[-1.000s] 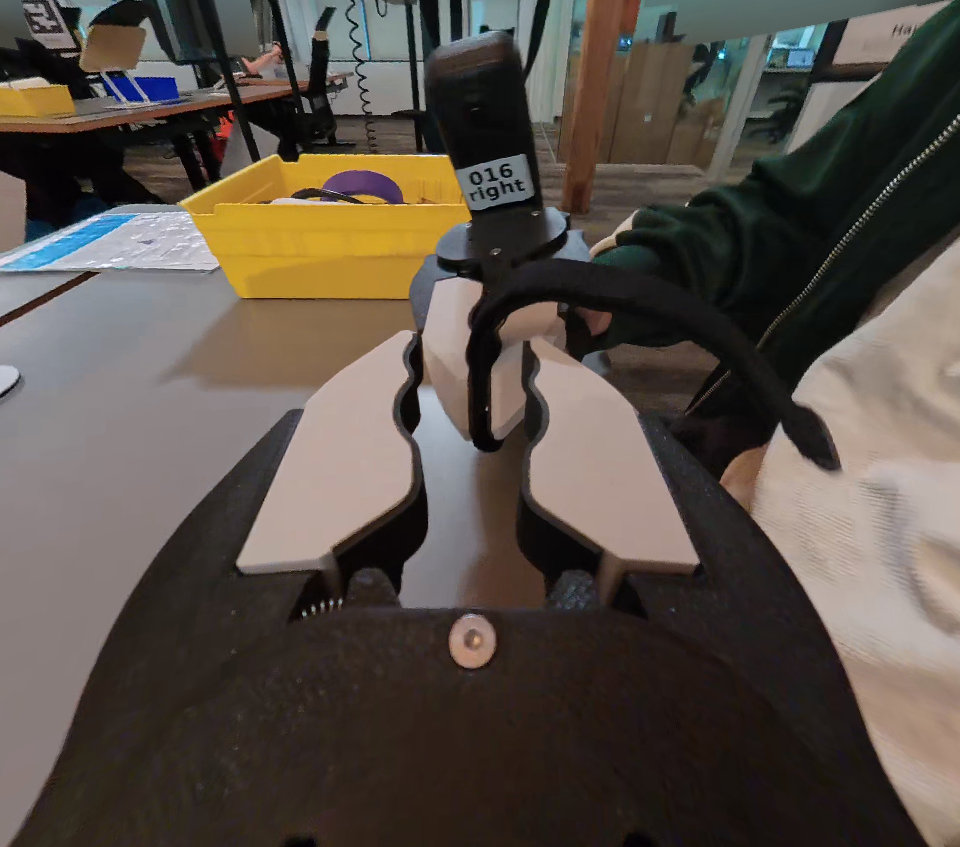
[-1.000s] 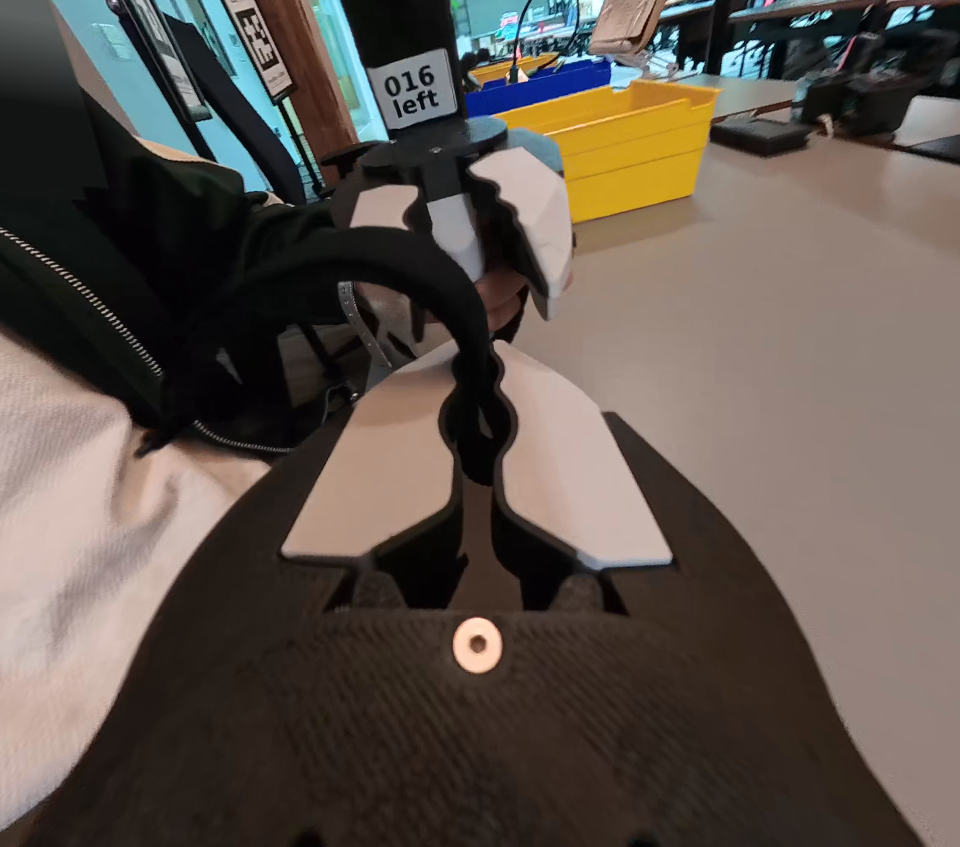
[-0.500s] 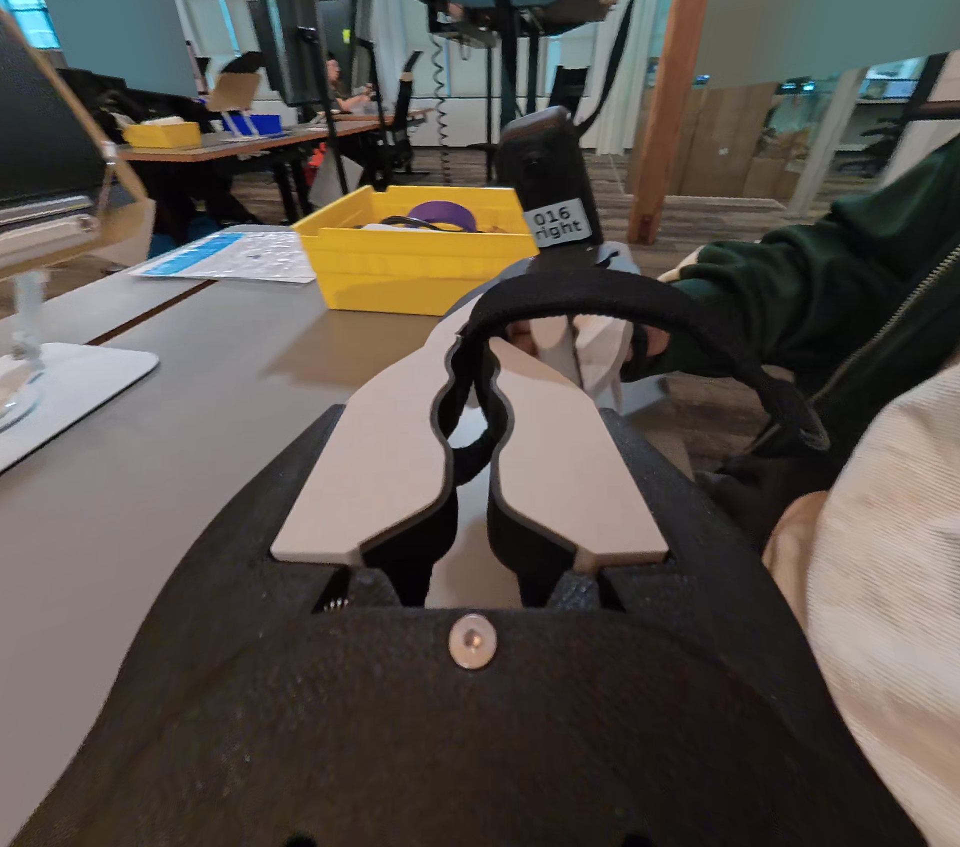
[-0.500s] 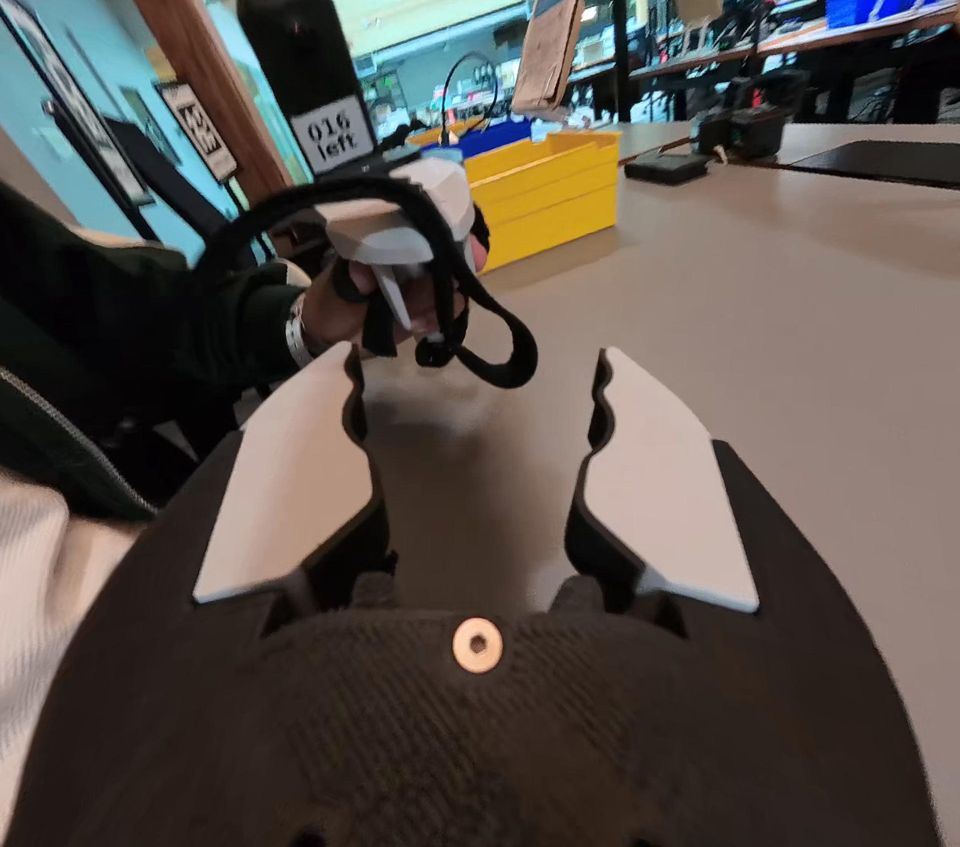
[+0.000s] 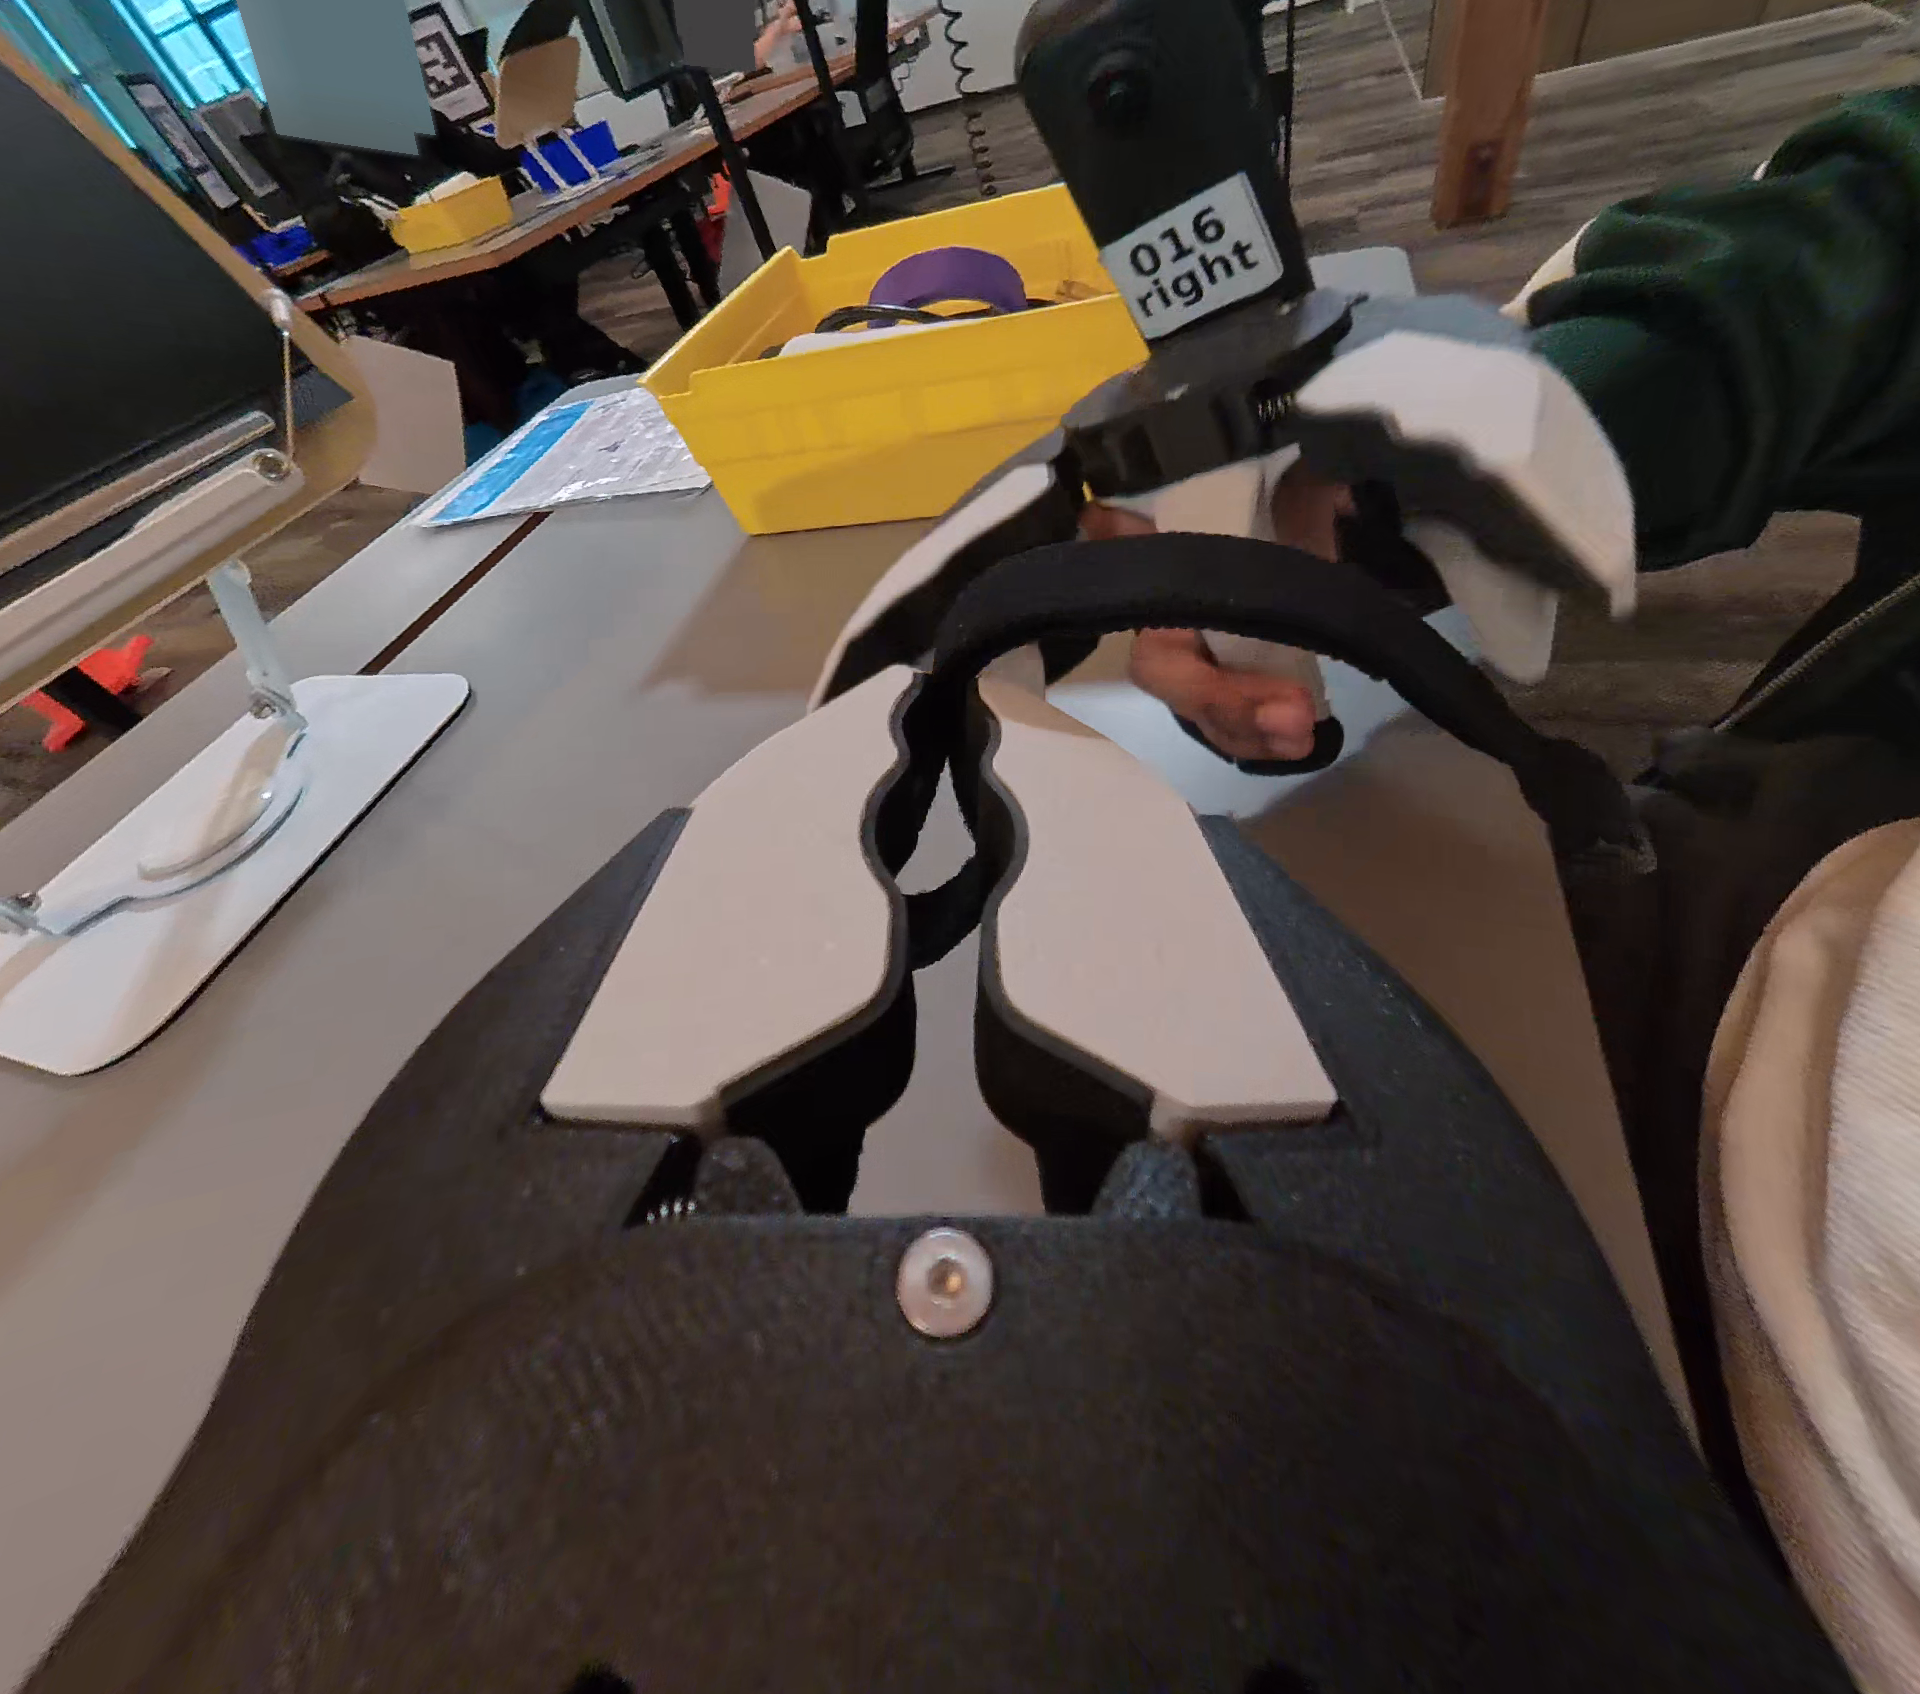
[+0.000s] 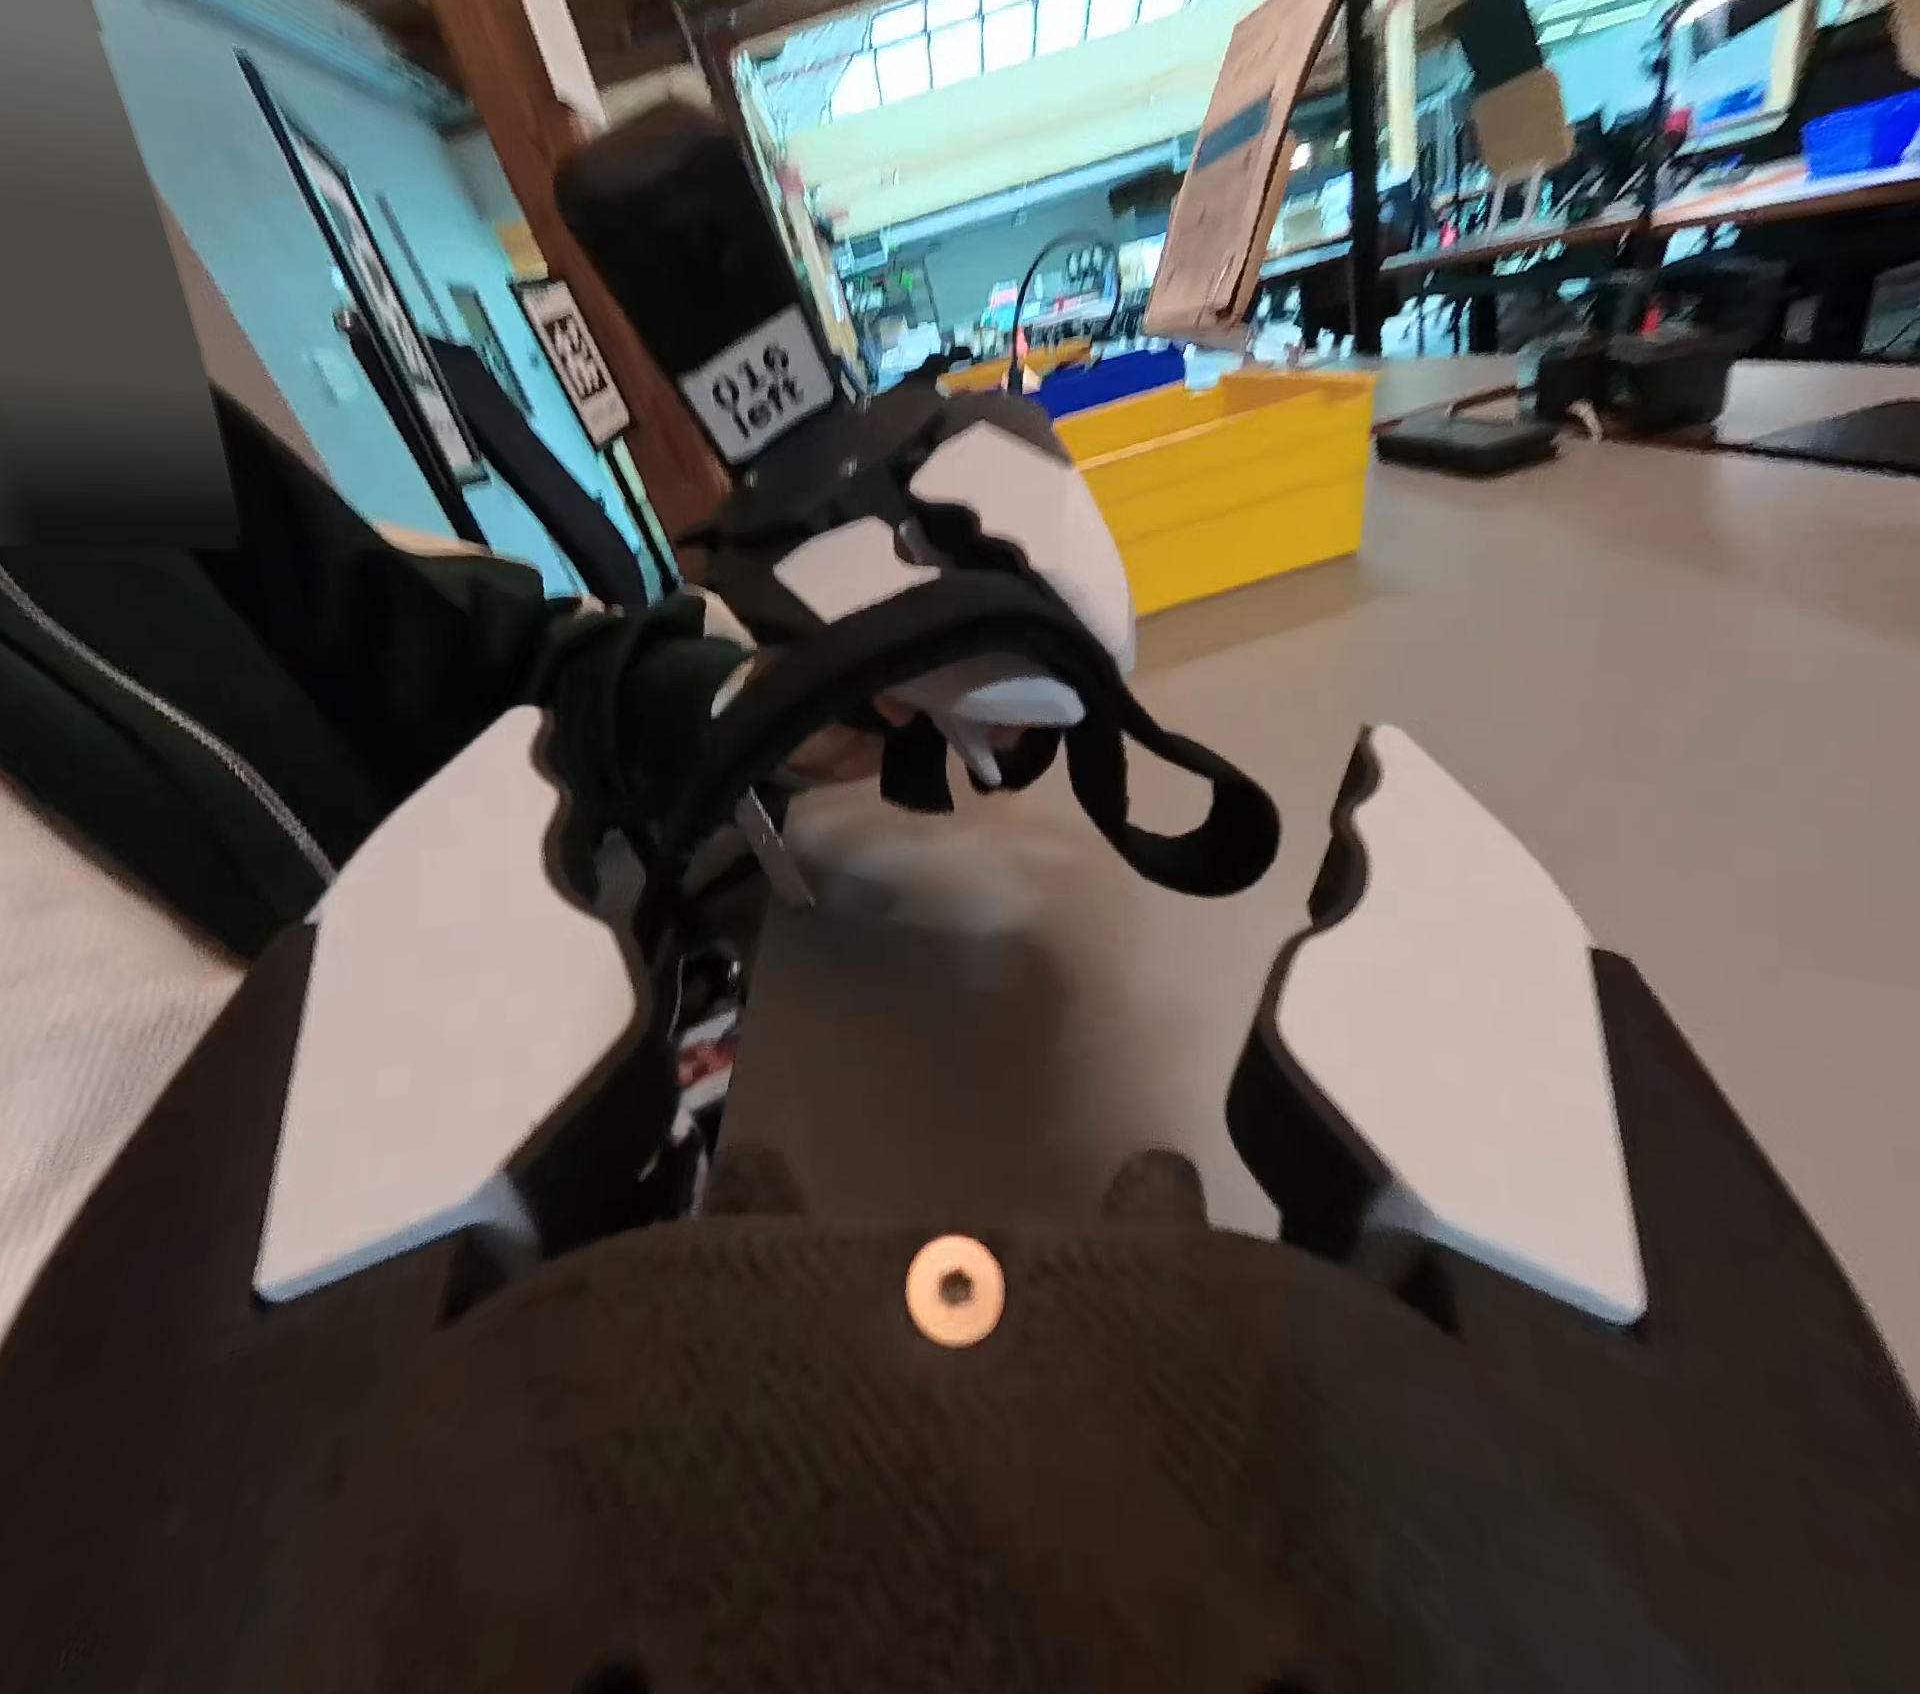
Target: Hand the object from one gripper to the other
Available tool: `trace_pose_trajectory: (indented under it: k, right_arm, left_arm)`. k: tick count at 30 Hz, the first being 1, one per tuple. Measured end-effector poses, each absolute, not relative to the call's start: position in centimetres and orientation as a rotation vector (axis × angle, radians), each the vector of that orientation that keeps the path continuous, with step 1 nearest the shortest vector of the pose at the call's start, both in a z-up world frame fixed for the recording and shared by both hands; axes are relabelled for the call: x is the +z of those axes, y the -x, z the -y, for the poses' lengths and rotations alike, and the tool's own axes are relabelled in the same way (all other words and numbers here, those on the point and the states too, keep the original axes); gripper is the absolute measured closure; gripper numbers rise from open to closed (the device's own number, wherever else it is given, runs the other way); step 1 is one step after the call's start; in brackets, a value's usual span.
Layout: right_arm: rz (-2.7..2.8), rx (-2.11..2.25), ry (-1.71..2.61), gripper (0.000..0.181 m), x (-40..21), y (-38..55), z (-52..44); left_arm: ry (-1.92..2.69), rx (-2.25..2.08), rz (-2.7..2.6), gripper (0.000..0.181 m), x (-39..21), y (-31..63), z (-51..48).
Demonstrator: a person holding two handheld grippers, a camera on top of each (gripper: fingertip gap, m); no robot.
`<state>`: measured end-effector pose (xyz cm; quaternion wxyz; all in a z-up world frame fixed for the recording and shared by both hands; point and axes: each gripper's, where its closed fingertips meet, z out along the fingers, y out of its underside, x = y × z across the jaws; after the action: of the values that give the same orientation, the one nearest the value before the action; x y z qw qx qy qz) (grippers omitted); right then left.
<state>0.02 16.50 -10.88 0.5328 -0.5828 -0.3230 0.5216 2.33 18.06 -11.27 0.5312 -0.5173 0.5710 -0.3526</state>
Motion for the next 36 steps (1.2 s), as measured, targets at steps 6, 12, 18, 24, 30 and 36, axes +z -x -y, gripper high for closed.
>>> trace_pose_trajectory:
  k: [6,12,18,24,30,36]
  right_arm:
    - [0.985,1.175,1.483,0.092,-13.8,1.1,-15.3]
    - [1.026,1.311,1.512,0.156,-13.9,0.7,-14.3]
    - [1.017,1.312,1.506,0.167,-13.7,0.4,-14.4]
    - [0.965,1.295,1.506,0.173,-13.3,-0.1,-15.1]
    - [0.889,1.256,1.504,0.174,-12.8,-1.1,-16.3]
    - [0.835,1.212,1.473,0.176,-12.0,-2.0,-17.0]
  left_arm:
    - [1.251,-1.030,-1.323,0.175,-10.6,-2.4,-17.4]
    - [1.333,-1.595,-1.123,0.175,-9.7,-2.0,-17.3]
    - [1.340,-1.799,-1.029,0.174,-9.6,-2.0,-17.3]
    - [1.333,-1.799,-0.996,0.144,-9.5,-2.1,-17.7]
    - [1.345,-1.834,-0.928,0.142,-9.5,-1.6,-18.7]
    - [1.388,-1.864,-0.983,0.149,-10.6,-1.8,-18.3]
